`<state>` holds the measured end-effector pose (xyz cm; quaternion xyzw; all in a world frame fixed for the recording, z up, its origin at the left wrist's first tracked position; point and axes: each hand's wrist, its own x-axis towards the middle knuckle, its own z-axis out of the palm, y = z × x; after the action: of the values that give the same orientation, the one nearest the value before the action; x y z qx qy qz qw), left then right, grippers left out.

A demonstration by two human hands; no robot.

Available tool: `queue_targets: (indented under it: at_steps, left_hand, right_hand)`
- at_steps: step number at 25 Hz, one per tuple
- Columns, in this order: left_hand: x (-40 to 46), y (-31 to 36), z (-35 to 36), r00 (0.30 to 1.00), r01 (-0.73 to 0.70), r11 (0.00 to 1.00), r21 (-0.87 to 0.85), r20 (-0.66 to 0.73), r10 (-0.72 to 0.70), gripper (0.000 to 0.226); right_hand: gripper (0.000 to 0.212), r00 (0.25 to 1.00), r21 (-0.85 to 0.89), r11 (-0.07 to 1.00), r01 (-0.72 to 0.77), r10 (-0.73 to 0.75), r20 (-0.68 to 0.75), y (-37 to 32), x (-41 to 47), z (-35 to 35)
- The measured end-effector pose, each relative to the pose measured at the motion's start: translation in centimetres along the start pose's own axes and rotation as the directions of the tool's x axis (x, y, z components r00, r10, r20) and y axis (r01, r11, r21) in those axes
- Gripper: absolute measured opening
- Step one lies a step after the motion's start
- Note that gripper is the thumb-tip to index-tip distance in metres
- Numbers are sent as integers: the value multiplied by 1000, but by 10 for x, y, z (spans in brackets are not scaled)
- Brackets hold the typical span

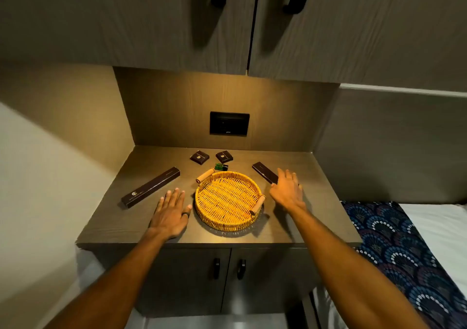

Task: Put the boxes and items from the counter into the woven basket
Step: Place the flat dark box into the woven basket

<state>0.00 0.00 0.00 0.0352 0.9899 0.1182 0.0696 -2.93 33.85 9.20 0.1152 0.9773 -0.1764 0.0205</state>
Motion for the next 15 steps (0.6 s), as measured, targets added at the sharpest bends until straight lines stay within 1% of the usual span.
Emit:
queue_targets:
  at_steps: [1, 2, 3, 4, 5, 6, 7, 8, 10, 11, 13, 15]
  left_hand:
    - [4, 1, 2, 1000, 0, 999, 50, -7, 0, 65]
    - [6, -2, 0, 999, 7, 999, 53, -35, -5, 65]
    - [2, -5, 4, 996, 18, 996, 86, -91, -11, 66]
    - [3, -4, -3, 993, -1, 995, 95, -120, 13, 66]
    - [6, -10, 7, 997, 4, 997, 83, -74, 2, 66]
    - [6, -10, 10, 1000, 8, 997, 73, -26, -6, 66]
    - [5, -11, 16, 998, -8, 997, 74, -62, 13, 67]
    - [1, -10, 17, 997, -14, 996, 84, -72, 20, 67]
    - [8, -10, 14, 997, -16, 997, 72, -78, 21, 68]
    - [8, -10, 13, 998, -10, 998, 69, -69, 14, 68]
    - [6, -11, 16, 998, -4, 998, 68, -60, 8, 68]
    - [4, -12, 18, 999, -6, 998, 63, -53, 9, 68]
  right_hand:
    - [69, 1000, -49, 999, -18, 19, 23, 7, 12, 0]
    - [66, 998, -45, 998, -47, 49, 43, 7, 16, -4]
    - [60, 995, -28, 996, -79, 80, 50, 11, 15, -2]
    - [54, 991, -33, 995, -95, 98, 94, 12, 16, -12]
    - [48, 980, -34, 993, -113, 117, 159, 13, 27, -2]
    - [44, 977, -35, 993, -110, 115, 178, 15, 34, -1]
    - [41, 980, -39, 993, -111, 116, 163, 20, 35, -5]
    - [40, 987, -25, 996, -85, 88, 136, 22, 39, -12]
    - [46, 999, 62, 998, 19, -21, 31, 20, 55, -33]
    - [50, 993, 65, 991, 117, -118, 4, 16, 62, -38]
    - [55, 948, 21, 948, 317, -317, 18, 2, 66, -45]
    - [58, 868, -40, 869, 493, -489, 87, -8, 64, -46]
